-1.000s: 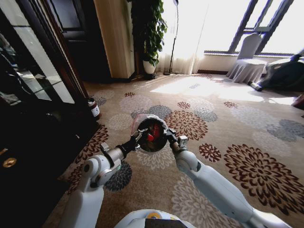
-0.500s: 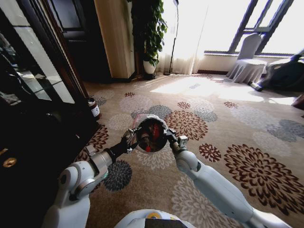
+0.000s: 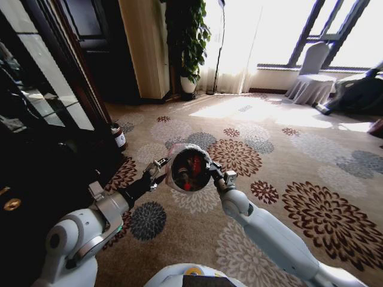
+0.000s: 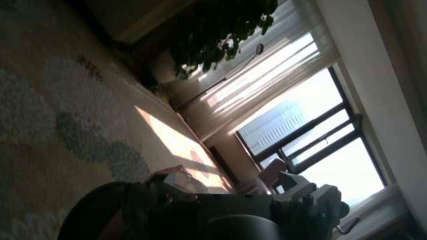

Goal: Pick up the trash from the ground and place it into the trash bin.

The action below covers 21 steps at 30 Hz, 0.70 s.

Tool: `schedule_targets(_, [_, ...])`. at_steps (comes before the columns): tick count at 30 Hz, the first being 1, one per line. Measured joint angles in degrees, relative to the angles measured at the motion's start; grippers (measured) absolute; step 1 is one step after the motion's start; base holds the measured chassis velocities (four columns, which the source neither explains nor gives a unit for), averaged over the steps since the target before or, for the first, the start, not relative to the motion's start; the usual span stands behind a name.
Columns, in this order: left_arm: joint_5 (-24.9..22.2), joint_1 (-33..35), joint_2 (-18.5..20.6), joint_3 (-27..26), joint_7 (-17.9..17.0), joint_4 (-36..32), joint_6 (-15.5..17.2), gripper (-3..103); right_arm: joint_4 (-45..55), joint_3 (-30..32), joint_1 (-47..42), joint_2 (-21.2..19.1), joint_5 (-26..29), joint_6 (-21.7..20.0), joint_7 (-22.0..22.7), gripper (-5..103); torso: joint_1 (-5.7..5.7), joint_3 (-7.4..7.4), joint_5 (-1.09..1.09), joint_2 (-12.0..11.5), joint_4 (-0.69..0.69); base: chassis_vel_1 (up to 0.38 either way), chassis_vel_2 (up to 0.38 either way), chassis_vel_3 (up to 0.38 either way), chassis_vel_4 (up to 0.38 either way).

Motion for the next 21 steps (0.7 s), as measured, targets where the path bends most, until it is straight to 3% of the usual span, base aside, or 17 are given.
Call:
schedule_targets(3, [19.3,-0.5,3.9,-0.6,8.4,11.3,-11.3,100,0.0,0.0,0.0,0.0,0.0,0.0,0.0,0,0.00,0.01,-0.05,0.0,-0.04,0.000,0.000,0.000,0.000])
schedule_targets(4, [28.5,-0.6,5.6,-1.9,11.5,15.4,-13.9,100,0.0,0.0,0.0,0.0,0.0,0.0,0.0,0,0.00,0.02,-0.10,0.0,-0.02,0.000,0.000,0.000,0.000])
schedule_targets(5, [28.5,-0.6,5.6,-1.9,11.5,15.4,-13.9,100,0.0,0.0,0.0,0.0,0.0,0.0,0.0,0,0.00,0.02,-0.10,0.0,-0.02,0.000,0.000,0.000,0.000])
schedule_targets(7, [36.3,-0.6,6.8,-3.1,13.7,18.5,-15.9,100,0.0,0.0,0.0,0.0,0.0,0.0,0.0,0,0.00,0.01,-0.03,0.0,0.01,0.000,0.000,0.000,0.000])
schedule_targets(8, [43.2,-0.6,7.2,-3.7,16.0,20.8,-18.1,100,0.0,0.0,0.0,0.0,0.0,0.0,0.0,0,0.00,0.01,-0.04,0.0,0.01,0.000,0.000,0.000,0.000])
schedule_targets(9, [43.2,-0.6,7.2,-3.7,16.0,20.8,-18.1,100,0.0,0.0,0.0,0.0,0.0,0.0,0.0,0,0.00,0.01,-0.04,0.0,0.01,0.000,0.000,0.000,0.000])
schedule_targets(11, [50.5,-0.2,6.9,-3.8,18.8,22.9,-20.7,100,0.0,0.0,0.0,0.0,0.0,0.0,0.0,0,0.00,0.00,-0.03,0.0,-0.01,0.000,0.000,0.000,0.000])
schedule_targets(12, [50.5,-0.2,6.9,-3.8,18.8,22.9,-20.7,100,0.0,0.0,0.0,0.0,0.0,0.0,0.0,0,0.00,0.00,-0.03,0.0,-0.01,0.000,0.000,0.000,0.000])
schedule_targets(15, [57.8,1.0,5.5,-2.9,22.7,23.8,-22.5,100,0.0,0.0,0.0,0.0,0.0,0.0,0.0,0,0.00,0.01,-0.03,0.0,-0.01,0.000,0.000,0.000,0.000])
schedule_targets(19, [61.9,1.2,4.9,-2.4,24.7,24.4,-24.6,100,-0.3,-0.1,0.3,0.1,0.0,0.0,0.1,0,0.00,0.00,-0.01,0.0,-0.01,0.000,0.000,0.000,0.000])
schedule_targets(21, [65.4,0.8,4.5,-1.9,26.5,25.6,-27.3,100,-3.3,-1.0,3.2,0.6,0.2,-0.1,0.9,0,0.00,0.00,-0.01,0.0,-0.01,0.000,0.000,0.000,0.000])
